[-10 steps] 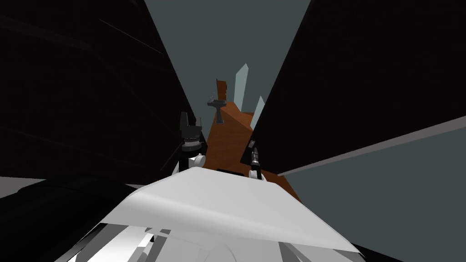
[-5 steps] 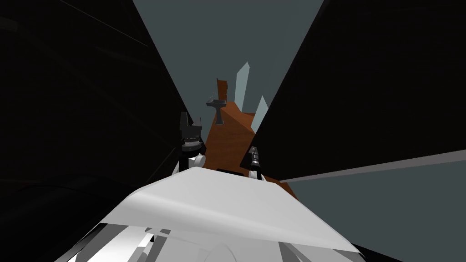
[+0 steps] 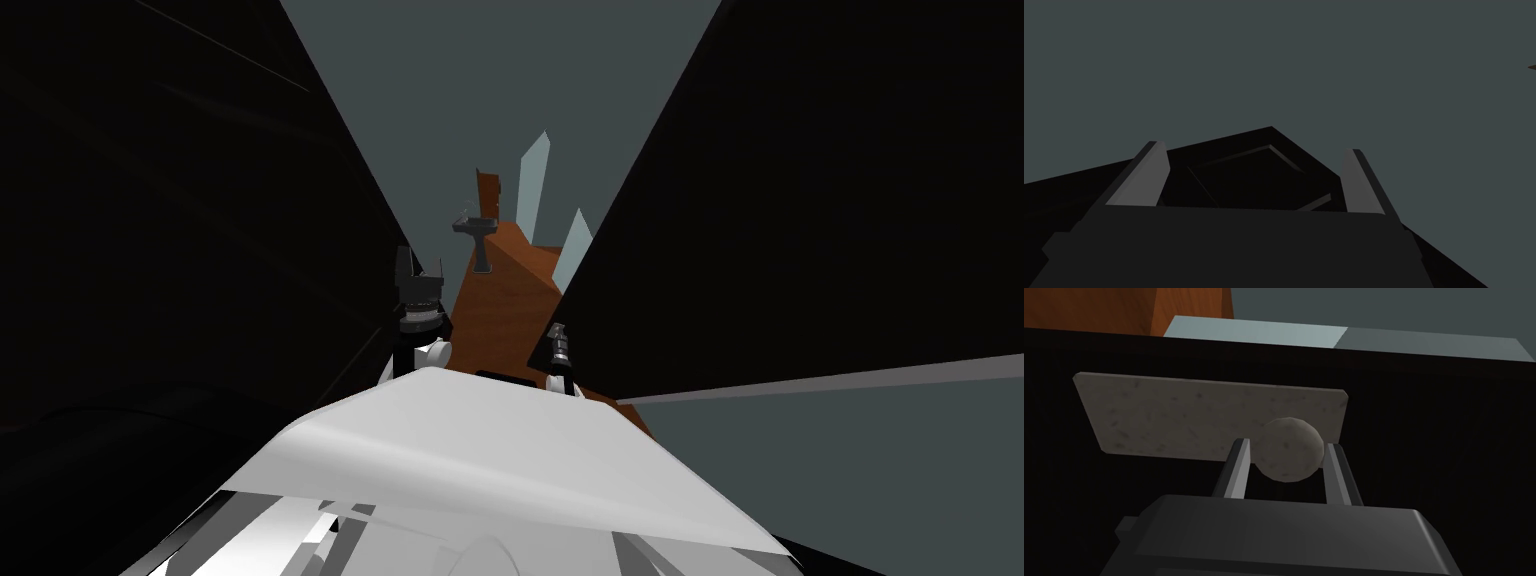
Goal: Push the door open
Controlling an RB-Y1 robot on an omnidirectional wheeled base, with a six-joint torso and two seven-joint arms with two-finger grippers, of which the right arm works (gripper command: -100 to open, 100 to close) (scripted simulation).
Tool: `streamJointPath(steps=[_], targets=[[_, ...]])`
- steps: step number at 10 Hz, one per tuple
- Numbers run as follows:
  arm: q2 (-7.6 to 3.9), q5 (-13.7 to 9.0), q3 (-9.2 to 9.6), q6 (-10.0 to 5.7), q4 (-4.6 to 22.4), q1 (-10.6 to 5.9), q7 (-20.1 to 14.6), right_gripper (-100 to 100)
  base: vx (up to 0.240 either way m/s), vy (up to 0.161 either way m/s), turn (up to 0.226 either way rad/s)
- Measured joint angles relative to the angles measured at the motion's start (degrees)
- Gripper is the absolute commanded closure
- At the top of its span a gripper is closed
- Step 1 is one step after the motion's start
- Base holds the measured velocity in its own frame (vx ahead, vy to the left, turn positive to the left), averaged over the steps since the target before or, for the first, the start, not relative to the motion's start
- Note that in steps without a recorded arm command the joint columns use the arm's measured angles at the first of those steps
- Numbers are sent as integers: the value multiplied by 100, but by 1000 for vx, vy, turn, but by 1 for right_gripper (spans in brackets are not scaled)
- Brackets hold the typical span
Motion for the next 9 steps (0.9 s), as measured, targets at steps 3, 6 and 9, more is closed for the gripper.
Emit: streamJointPath(steps=[3, 6, 9], targets=[[4, 2, 4, 8, 12, 15, 1, 100, 33, 2, -9], [-34, -55, -87, 35, 72, 18, 44, 100, 157, 33, -39], [-121, -123, -211, 23, 105, -30, 62, 100, 205, 43, -48]])
